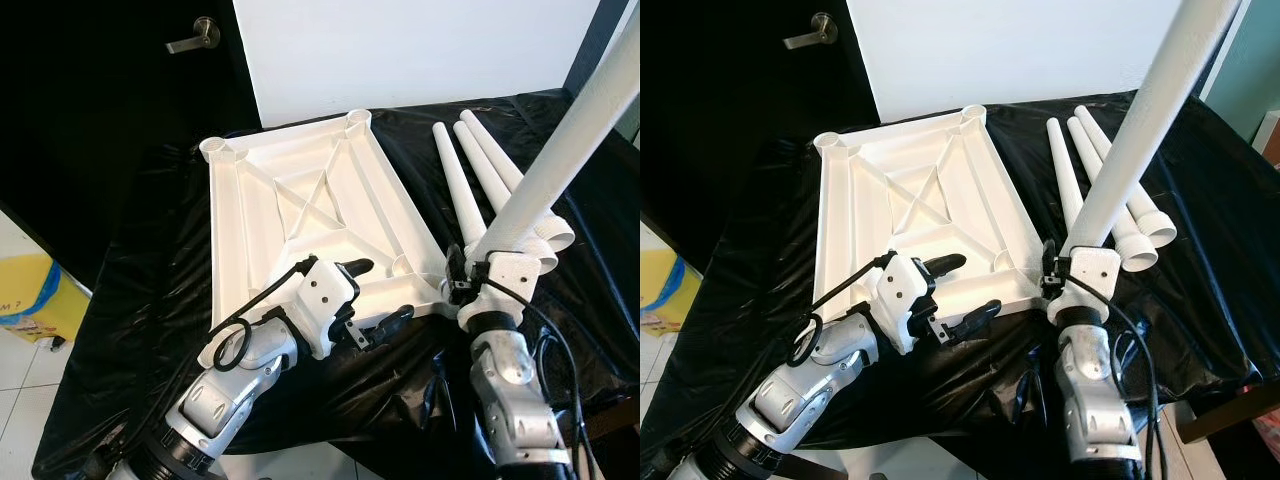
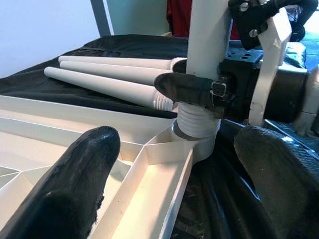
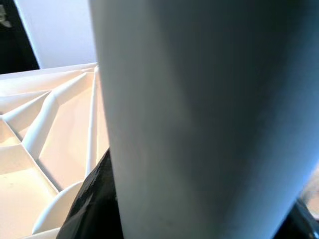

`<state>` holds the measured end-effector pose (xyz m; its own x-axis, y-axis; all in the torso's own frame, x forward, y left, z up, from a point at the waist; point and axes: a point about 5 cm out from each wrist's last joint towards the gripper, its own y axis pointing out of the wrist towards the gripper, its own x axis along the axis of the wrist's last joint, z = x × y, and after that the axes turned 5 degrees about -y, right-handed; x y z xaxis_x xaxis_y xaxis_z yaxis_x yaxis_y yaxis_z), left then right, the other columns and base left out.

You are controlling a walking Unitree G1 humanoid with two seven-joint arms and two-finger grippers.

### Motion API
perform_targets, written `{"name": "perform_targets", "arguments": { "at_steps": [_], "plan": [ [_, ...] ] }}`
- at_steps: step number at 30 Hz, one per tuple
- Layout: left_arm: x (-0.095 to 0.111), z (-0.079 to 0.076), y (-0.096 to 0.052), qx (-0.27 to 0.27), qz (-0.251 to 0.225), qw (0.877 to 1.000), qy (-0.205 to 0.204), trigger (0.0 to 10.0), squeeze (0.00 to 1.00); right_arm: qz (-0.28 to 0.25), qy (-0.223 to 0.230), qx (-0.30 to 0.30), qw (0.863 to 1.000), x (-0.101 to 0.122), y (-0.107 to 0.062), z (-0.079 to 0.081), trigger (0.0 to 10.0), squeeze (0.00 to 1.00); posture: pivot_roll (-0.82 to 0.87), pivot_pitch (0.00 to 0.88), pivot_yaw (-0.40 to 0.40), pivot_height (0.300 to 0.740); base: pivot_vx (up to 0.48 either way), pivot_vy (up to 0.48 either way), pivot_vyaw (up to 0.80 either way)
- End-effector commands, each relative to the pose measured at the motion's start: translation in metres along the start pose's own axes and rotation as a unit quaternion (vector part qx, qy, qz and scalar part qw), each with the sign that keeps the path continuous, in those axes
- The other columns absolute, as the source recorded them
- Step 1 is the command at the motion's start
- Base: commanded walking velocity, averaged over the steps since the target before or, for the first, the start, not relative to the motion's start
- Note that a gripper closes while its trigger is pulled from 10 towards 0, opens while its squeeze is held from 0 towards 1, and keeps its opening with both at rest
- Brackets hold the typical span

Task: Building children table

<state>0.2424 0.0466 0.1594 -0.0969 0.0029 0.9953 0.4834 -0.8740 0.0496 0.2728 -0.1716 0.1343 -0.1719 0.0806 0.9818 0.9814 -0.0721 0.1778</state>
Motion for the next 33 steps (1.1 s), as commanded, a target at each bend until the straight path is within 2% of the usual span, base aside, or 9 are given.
{"name": "perform_targets", "arguments": {
  "at_steps": [1, 4, 5, 7, 19, 24, 33],
  "plan": [
    [0.0, -0.007, -0.001, -0.09, 0.008, 0.996, 0.002, 10.0, 0.0, 0.039, 0.012, 0.009, 0.999, -0.014, 0.003, -0.004, 10.0, 0.0, -0.17, 0.054, 0.079, 0.74, 0.0, 0.0, 0.0],
    [0.0, -0.007, -0.001, -0.089, 0.008, 0.996, 0.002, 10.0, 0.0, 0.041, 0.013, 0.015, 0.999, -0.015, 0.006, -0.006, 10.0, 0.0, -0.17, 0.054, 0.079, 0.74, 0.0, 0.0, 0.0],
    [0.0, -0.007, -0.001, -0.089, 0.007, 0.996, 0.002, 10.0, 0.0, 0.043, 0.012, 0.041, 0.998, -0.015, 0.009, -0.006, 10.0, 0.0, -0.17, 0.056, 0.079, 0.74, 0.0, 0.0, 0.0],
    [0.0, -0.007, -0.001, -0.089, 0.007, 0.996, 0.002, 10.0, 0.0, 0.042, 0.012, 0.049, 0.998, -0.015, 0.01, -0.005, 10.0, 0.0, -0.17, 0.056, 0.079, 0.74, 0.0, 0.0, 0.0],
    [0.001, -0.005, -0.002, -0.084, 0.007, 0.996, 0.003, 10.0, 0.0, 0.047, -0.037, 0.179, 0.982, -0.033, -0.007, -0.006, 10.0, 0.0, -0.16, 0.062, 0.081, 0.74, 0.0, 0.0, 0.0],
    [0.001, -0.004, -0.001, -0.085, 0.007, 0.996, 0.004, 10.0, 0.0, 0.066, -0.051, 0.195, 0.977, -0.044, -0.014, -0.017, 10.0, 0.0, -0.17, 0.062, 0.087, 0.74, 0.0, 0.0, 0.0],
    [0.001, -0.004, 0.0, -0.091, 0.007, 0.996, 0.004, 10.0, 0.0, 0.083, -0.061, 0.229, 0.968, -0.049, -0.006, -0.024, 10.0, 0.0, -0.18, 0.065, 0.096, 0.74, 0.0, 0.0, 0.0]
  ]
}}
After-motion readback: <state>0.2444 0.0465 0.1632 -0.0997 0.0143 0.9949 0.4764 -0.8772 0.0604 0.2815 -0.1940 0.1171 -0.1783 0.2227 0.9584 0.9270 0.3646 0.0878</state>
